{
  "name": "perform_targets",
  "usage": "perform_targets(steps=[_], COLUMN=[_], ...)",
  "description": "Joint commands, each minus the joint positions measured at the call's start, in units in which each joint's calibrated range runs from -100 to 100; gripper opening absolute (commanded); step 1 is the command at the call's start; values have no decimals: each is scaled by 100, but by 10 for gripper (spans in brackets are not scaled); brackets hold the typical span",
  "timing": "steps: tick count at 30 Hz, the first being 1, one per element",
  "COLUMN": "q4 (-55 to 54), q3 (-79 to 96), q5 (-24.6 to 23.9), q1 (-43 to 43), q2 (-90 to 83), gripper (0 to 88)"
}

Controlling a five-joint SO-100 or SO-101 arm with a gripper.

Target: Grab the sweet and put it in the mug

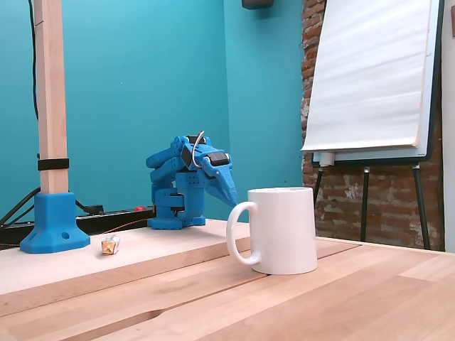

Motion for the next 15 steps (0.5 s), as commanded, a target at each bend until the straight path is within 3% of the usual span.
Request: perform_targets(steps=[1,15], q4=[-29,-29], q3=[19,-204], q5=[0,0], q1=[37,51], q2=[-71,-54], gripper=[0,0])
